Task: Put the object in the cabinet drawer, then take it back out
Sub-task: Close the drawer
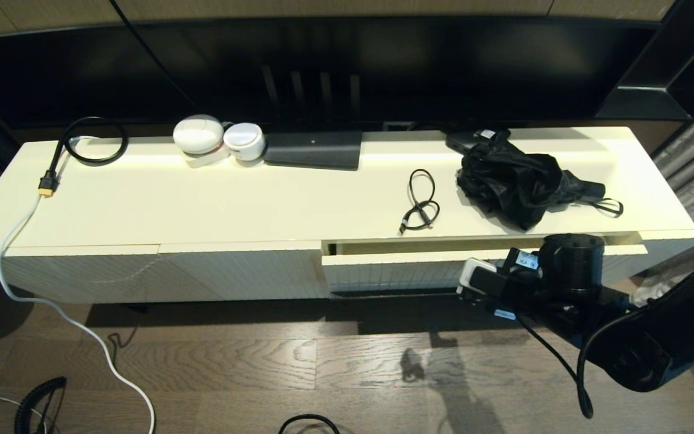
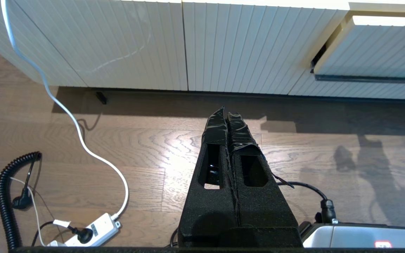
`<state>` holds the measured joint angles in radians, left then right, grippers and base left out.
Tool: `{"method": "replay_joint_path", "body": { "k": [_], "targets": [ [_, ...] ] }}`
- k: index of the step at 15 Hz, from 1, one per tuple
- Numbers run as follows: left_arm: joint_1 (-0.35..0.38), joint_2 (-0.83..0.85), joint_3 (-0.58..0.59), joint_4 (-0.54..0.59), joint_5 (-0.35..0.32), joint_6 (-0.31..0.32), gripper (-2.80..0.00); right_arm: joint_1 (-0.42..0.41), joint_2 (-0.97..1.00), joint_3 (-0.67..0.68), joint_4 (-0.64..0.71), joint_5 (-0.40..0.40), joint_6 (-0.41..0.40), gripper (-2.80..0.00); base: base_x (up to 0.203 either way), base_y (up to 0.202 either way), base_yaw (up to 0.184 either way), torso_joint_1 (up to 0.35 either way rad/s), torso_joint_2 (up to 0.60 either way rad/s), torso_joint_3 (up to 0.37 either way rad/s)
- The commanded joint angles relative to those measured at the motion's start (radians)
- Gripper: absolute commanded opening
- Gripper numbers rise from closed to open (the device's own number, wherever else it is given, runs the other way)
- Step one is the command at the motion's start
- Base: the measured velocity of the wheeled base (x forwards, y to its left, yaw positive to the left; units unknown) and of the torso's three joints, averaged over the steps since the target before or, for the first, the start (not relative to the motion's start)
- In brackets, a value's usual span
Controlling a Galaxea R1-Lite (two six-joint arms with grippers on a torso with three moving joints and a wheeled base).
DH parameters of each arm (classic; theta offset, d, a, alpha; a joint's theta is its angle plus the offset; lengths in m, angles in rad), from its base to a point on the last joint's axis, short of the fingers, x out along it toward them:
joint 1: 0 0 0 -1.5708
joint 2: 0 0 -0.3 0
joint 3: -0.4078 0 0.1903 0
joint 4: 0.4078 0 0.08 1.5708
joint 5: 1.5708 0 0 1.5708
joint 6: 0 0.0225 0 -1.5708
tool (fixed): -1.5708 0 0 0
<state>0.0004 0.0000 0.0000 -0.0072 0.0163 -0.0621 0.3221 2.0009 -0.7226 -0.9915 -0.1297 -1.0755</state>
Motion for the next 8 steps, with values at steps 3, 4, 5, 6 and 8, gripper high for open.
{"method": "replay_joint_path", "body": {
  "k": [3, 4, 5, 6, 8],
  "targets": [
    [0.0, 0.0, 0.0, 0.0, 0.001, -0.001, -2.8, 0.0, 0.041, -0.061, -0.003, -0.015, -0.006, -2.8, 0.0, 0.0, 0.0, 0.0, 0.0, 0.0],
    [0.001, 0.0, 0.0, 0.0, 0.001, -0.001, -2.8, 0.0, 0.047, -0.076, -0.003, -0.015, -0.006, -2.8, 0.0, 0.0, 0.0, 0.0, 0.0, 0.0],
    [0.001, 0.0, 0.0, 0.0, 0.001, -0.001, -2.8, 0.0, 0.052, -0.086, -0.004, -0.016, -0.005, -2.8, 0.0, 0.0, 0.0, 0.0, 0.0, 0.0],
    [0.0, 0.0, 0.0, 0.0, 0.001, -0.001, -2.8, -0.001, 0.056, -0.098, -0.003, -0.016, -0.006, -2.8, 0.0, 0.0, 0.0, 0.0, 0.0, 0.0],
    [0.001, 0.0, 0.0, 0.0, 0.001, -0.001, -2.8, -0.016, 0.053, -0.117, 0.004, -0.016, -0.006, -2.8, 0.0, 0.0, 0.0, 0.0, 0.0, 0.0]
  ]
}}
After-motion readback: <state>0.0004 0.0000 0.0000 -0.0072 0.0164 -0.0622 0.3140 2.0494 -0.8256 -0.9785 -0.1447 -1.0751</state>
